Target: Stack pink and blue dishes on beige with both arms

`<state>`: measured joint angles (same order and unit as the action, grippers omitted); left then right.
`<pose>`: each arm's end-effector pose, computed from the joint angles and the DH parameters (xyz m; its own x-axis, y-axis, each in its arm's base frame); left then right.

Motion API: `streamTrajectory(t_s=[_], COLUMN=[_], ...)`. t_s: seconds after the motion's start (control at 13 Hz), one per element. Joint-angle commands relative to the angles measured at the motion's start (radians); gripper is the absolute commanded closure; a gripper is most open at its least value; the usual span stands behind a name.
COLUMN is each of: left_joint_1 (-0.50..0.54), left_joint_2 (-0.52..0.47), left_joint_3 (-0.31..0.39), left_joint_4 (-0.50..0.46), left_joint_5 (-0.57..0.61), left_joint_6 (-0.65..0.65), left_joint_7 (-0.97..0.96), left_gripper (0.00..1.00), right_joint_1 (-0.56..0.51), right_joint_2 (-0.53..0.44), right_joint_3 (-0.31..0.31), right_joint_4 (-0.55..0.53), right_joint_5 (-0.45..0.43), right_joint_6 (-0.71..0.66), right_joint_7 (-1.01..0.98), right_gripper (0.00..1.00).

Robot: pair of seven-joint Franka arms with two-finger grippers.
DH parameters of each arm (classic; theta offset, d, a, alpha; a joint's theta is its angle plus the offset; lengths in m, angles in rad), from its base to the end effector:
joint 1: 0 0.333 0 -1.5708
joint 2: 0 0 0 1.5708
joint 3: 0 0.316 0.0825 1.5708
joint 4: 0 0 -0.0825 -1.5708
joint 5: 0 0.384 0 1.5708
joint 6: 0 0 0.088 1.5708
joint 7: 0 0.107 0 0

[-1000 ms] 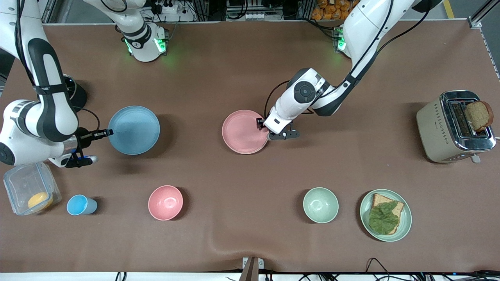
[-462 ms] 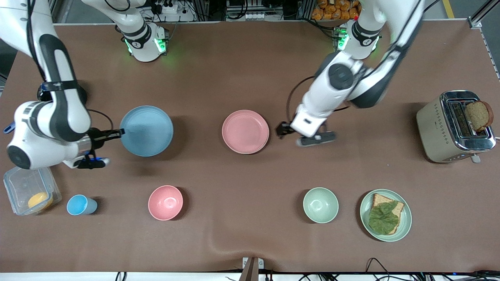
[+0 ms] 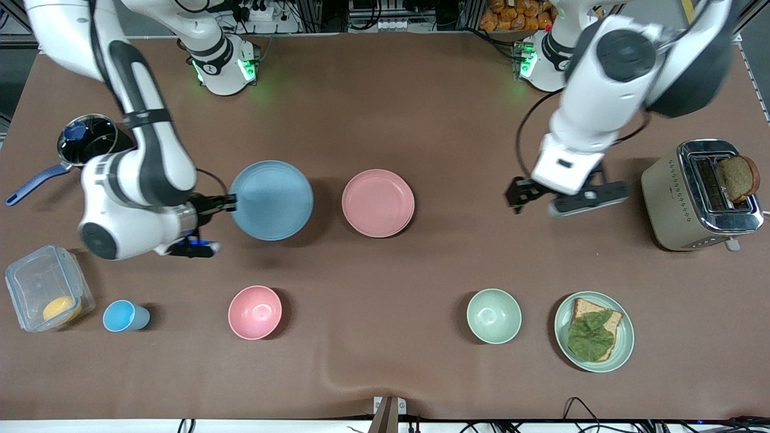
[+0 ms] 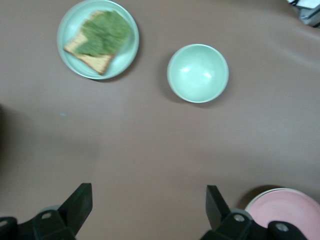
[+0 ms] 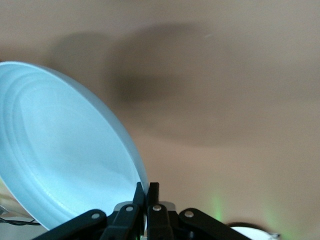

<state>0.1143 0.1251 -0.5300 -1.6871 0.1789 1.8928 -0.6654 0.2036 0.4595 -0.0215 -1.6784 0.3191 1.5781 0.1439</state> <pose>0.5666 -0.2195 0.5352 0.9687 0.2022 0.1440 0.2083 -0.9777 -0.0282 0.5866 0.1431 0.3098 0.8269 0.0079 -0.5624 -0.1109 -0.9780 -0.1767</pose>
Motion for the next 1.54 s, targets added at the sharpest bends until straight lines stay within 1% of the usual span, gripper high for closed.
streamTrajectory(t_s=[0.0, 0.08, 0.15, 0.31, 0.46, 0.54, 0.62, 0.69, 0.77, 0.92, 1.0, 1.15, 1.23, 1.46], left_joint_1=[0.077, 0.128, 0.14, 0.169, 0.139, 0.09, 0.015, -0.043, -0.071, -0.084, -0.097, -0.183, -0.195, -0.197], left_joint_2=[0.004, -0.011, -0.018, -0.067, -0.09, -0.091, -0.099, -0.104, -0.104, -0.104, -0.104, -0.105, -0.105, -0.098], left_joint_3=[-0.016, -0.031, -0.036, -0.027, 0.034, 0.101, 0.19, 0.264, 0.307, 0.318, 0.338, 0.434, 0.458, 0.464], left_joint_4=[0.09, 0.104, 0.11, 0.115, 0.107, 0.107, 0.106, 0.104, 0.103, 0.101, 0.101, 0.095, 0.095, 0.096], left_joint_5=[0.013, 0.011, 0.007, 0.007, -0.002, -0.016, -0.033, -0.05, -0.093, -0.105, -0.105, -0.104, -0.105, -0.108], left_joint_6=[-0.119, -0.144, -0.152, -0.181, -0.189, -0.204, -0.205, -0.205, -0.205, -0.205, -0.205, -0.205, -0.205, -0.196], left_joint_7=[0.1, 0.177, 0.246, 0.363, 0.429, 0.447, 0.46, 0.483, 0.495, 0.494, 0.495, 0.5, 0.527, 0.547], left_gripper=[0.0, 0.0, 0.0, 0.0, 0.0, 0.0, 0.0, 0.0, 0.0, 0.0, 0.0, 0.0, 0.0, 0.0], right_joint_1=[0.103, 0.144, 0.175, 0.223, 0.272, 0.293, 0.313, 0.333, 0.344, 0.347, 0.359, 0.375, 0.376, 0.378], right_joint_2=[0.013, 0.022, 0.031, 0.057, 0.096, 0.12, 0.146, 0.169, 0.179, 0.195, 0.202, 0.217, 0.219, 0.229], right_joint_3=[-0.011, -0.011, -0.011, -0.011, -0.012, -0.011, -0.011, -0.011, -0.011, -0.011, -0.011, -0.011, -0.011, -0.011], right_joint_4=[0.017, 0.017, 0.017, 0.019, 0.054, 0.078, 0.104, 0.12, 0.127, 0.128, 0.128, 0.128, 0.128, 0.128], right_joint_5=[0.031, 0.032, 0.057, 0.13, 0.149, 0.15, 0.149, 0.149, 0.15, 0.166, 0.176, 0.189, 0.189, 0.189], right_joint_6=[-0.004, 0.008, 0.023, 0.066, 0.091, 0.092, 0.092, 0.1, 0.12, 0.152, 0.175, 0.21, 0.221, 0.226], right_joint_7=[0.104, 0.124, 0.144, 0.166, 0.196, 0.212, 0.229, 0.238, 0.25, 0.256, 0.256, 0.256, 0.256, 0.256], right_gripper=[1.0, 1.0, 1.0, 1.0, 1.0, 1.0, 1.0, 1.0, 1.0, 1.0, 1.0, 1.0, 1.0, 1.0])
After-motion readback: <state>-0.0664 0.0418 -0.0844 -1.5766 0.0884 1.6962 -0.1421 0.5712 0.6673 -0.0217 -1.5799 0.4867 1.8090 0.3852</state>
